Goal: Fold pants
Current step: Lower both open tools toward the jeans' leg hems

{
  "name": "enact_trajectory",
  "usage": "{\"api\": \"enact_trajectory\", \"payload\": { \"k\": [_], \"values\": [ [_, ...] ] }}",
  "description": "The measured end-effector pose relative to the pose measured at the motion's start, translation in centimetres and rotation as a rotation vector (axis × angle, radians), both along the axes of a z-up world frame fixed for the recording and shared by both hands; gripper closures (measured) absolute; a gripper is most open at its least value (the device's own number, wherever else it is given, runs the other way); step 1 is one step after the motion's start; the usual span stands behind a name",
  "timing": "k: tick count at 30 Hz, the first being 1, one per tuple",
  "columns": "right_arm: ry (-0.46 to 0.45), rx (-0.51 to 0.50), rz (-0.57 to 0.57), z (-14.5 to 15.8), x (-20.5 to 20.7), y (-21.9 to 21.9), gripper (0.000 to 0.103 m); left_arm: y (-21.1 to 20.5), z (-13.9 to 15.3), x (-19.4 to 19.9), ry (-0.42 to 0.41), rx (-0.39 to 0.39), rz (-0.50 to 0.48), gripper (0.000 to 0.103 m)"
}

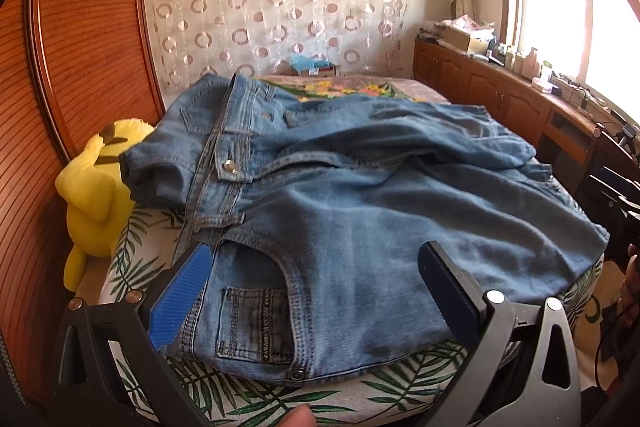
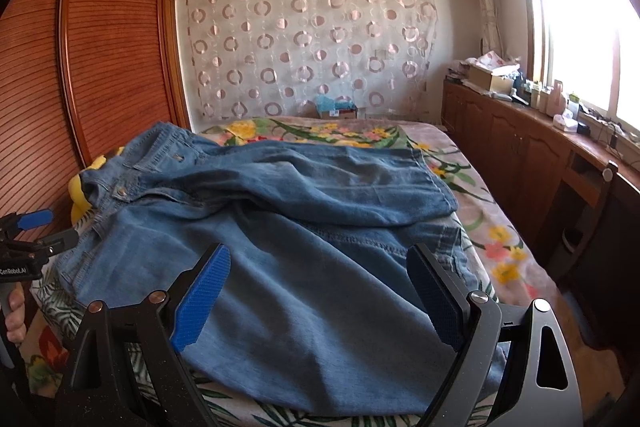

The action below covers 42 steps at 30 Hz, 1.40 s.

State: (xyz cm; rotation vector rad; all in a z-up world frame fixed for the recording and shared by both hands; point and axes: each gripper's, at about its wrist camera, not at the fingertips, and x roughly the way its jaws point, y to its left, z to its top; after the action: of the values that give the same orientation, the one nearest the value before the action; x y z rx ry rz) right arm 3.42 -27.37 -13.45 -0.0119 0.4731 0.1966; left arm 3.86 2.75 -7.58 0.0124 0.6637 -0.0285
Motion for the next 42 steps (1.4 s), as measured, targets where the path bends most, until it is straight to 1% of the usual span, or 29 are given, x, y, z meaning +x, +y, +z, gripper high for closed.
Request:
{"api": "enact_trajectory", "payload": {
  "k": [7, 14, 23, 25, 27, 30, 33, 35, 39, 42],
  "values": [
    [0.065, -0.032, -0.038, 0.0, 0.4, -0.7, 0.014, 1.7, -2.0, 0.3, 0.048, 0.015, 0.014, 0.0],
    [0.125, -0.048, -0.088, 0.7, 0.4, -0.7, 0.014, 4.8, -3.6, 0.0, 0.092, 0.019, 0.066, 0.0],
    [0.145, -0.057, -0.11, 1.7, 0.1, -0.1, 0.017, 8.3, -5.0, -0.5, 0.125, 0.026, 0.121, 0.0],
    [0.143, -0.057, -0.114, 1.6, -0.1, -0.1, 0.017, 8.9, -5.3, -0.7, 0.13, 0.027, 0.139, 0.005],
    [0.143, -0.06, -0.118, 1.4, -0.1, -0.1, 0.017, 9.7, -5.7, -1.0, 0.135, 0.006, 0.145, 0.007],
    [0.152, -0.071, -0.122, 1.0, -0.3, -0.6, 0.017, 10.4, -6.0, -1.3, 0.144, -0.011, 0.145, 0.017],
    [0.161, -0.083, -0.131, 1.0, -0.3, -1.2, 0.017, 11.1, -6.2, -1.6, 0.15, -0.033, 0.138, 0.024],
    [0.166, -0.085, -0.141, 1.1, -0.7, -1.6, 0.017, 11.3, -6.4, -1.8, 0.153, -0.044, 0.134, 0.025],
    [0.18, -0.092, -0.156, 1.3, -1.4, -2.4, 0.018, 11.4, -6.9, -1.5, 0.172, -0.038, 0.137, 0.025],
    [0.199, -0.106, -0.159, 1.3, -2.0, -2.8, 0.022, 11.4, -7.2, -1.5, 0.179, -0.04, 0.136, 0.025]
  ]
}}
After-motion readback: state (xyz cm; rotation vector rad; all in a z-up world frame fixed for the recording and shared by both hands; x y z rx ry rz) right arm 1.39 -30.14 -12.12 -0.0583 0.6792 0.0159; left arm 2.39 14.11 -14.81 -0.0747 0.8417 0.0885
